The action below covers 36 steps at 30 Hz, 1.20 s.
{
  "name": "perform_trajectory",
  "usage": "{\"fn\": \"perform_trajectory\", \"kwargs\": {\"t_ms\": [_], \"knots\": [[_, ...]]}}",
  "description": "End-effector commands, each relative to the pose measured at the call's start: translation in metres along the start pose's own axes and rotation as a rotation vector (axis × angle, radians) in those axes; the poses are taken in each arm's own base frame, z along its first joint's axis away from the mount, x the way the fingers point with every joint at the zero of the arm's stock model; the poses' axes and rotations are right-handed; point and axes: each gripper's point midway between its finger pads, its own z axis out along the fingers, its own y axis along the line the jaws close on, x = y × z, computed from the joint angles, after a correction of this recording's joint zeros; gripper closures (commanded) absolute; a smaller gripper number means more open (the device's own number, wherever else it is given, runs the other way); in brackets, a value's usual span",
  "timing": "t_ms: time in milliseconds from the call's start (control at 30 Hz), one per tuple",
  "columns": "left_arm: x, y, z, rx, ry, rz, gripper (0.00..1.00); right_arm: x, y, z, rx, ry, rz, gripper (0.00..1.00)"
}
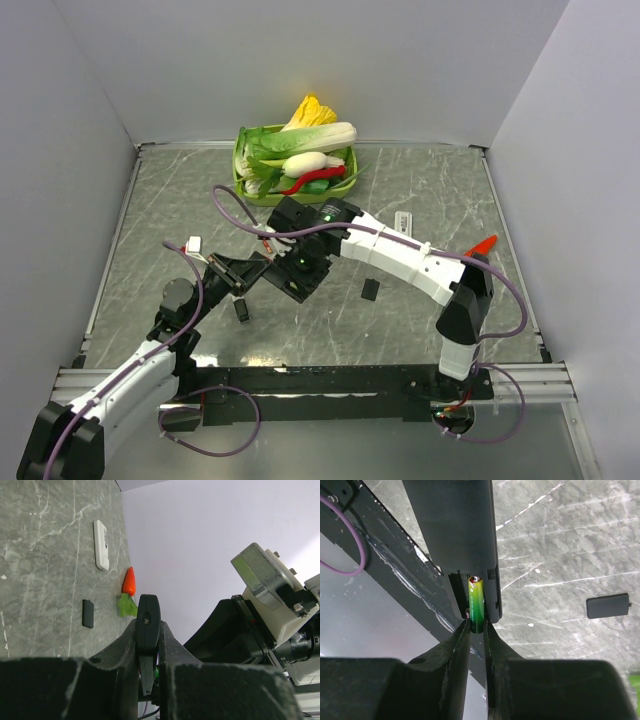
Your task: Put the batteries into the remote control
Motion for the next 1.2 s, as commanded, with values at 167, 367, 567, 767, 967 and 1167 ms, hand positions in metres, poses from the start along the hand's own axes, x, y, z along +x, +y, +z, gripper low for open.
{"fn": "perform_trajectory", "kwargs": {"t_ms": [167,367,567,767,967,1167], "knots": [[-0.002,-0.019,-0.001,0.070,-0.010,-0.009,0.99,-0.004,0.000,-0.008,0.004,-0.005,0.030,0.72],[-0.002,-0.019,-0.001,0.066,-0.010,-0.006,0.99,-0.003,0.002,-0.010,-0.003,-0.009,0.026,0.60],[-0.003,-0.016,-0.001,0.059,-0.014,-0.018,0.99,-0.006,0.005,-0.020,-0.017,-0.042,0.020,0.50],[-0.004,-0.013,0.000,0.048,-0.020,-0.024,0.99,-0.006,0.007,-0.023,-0.025,-0.048,0.018,0.48],[-0.004,-0.013,0.000,0.048,-0.021,-0.028,0.99,-0.008,0.007,-0.041,-0.021,-0.101,0.013,0.41],[-0.003,-0.017,0.002,0.057,0.000,-0.021,0.99,-0.010,0.004,-0.073,0.006,-0.217,-0.034,0.13]]}}
